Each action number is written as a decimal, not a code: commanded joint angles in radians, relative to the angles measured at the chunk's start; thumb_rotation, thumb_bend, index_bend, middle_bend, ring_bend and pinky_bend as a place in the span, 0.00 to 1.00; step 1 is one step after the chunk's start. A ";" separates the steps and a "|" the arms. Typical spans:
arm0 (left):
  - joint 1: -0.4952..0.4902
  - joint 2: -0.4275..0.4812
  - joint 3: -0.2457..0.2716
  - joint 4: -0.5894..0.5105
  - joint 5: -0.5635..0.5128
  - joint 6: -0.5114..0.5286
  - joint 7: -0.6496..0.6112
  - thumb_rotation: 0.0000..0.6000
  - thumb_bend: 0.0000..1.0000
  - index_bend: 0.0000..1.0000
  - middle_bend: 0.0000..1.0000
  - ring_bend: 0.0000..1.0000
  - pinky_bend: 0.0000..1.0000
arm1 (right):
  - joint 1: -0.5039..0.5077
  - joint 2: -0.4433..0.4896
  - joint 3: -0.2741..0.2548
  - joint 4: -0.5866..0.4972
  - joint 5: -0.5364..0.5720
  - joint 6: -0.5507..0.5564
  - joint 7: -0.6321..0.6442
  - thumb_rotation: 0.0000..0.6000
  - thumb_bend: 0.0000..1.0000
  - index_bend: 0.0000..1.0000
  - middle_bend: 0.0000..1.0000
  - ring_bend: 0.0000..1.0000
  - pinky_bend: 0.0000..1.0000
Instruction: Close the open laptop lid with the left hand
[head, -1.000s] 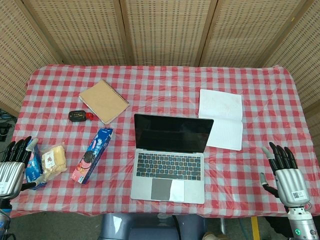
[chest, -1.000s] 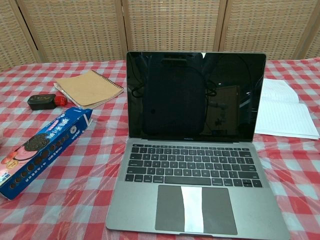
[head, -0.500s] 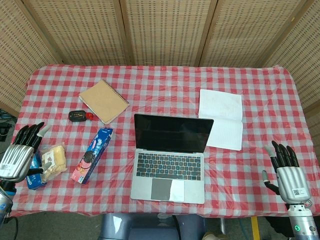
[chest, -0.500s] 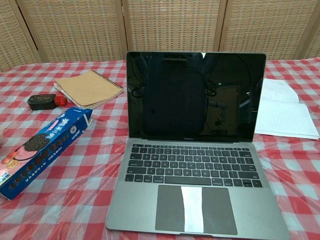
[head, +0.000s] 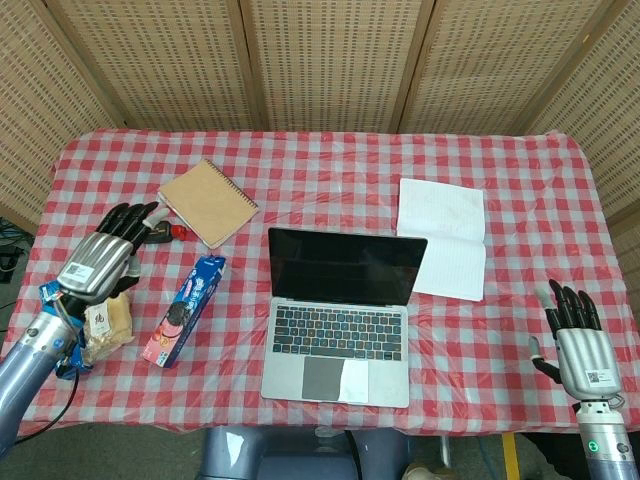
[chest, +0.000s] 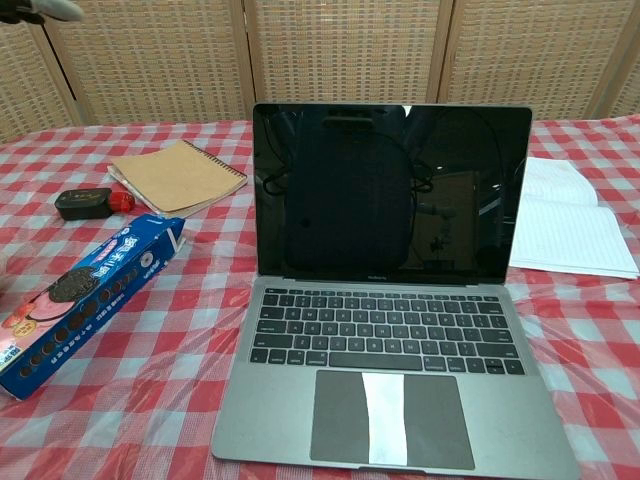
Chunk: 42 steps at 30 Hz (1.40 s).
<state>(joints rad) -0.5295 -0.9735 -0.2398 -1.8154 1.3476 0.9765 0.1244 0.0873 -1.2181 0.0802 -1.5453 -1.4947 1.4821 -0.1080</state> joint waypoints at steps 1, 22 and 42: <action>-0.085 -0.016 -0.039 0.008 -0.061 -0.090 0.012 1.00 1.00 0.00 0.00 0.00 0.00 | 0.001 0.000 0.002 0.003 0.009 -0.007 0.002 1.00 0.67 0.00 0.00 0.00 0.00; -0.483 -0.198 -0.118 0.208 -0.376 -0.410 0.092 1.00 1.00 0.00 0.00 0.00 0.00 | 0.022 -0.004 0.016 0.047 0.079 -0.083 0.063 1.00 0.65 0.00 0.00 0.00 0.00; -0.900 -0.357 -0.010 0.376 -0.868 -0.521 0.197 1.00 1.00 0.04 0.00 0.00 0.08 | 0.023 0.014 0.028 0.058 0.105 -0.098 0.134 1.00 0.65 0.02 0.00 0.00 0.00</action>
<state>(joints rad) -1.3918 -1.3127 -0.2749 -1.4601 0.5189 0.4669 0.3128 0.1099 -1.2044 0.1077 -1.4881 -1.3898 1.3836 0.0248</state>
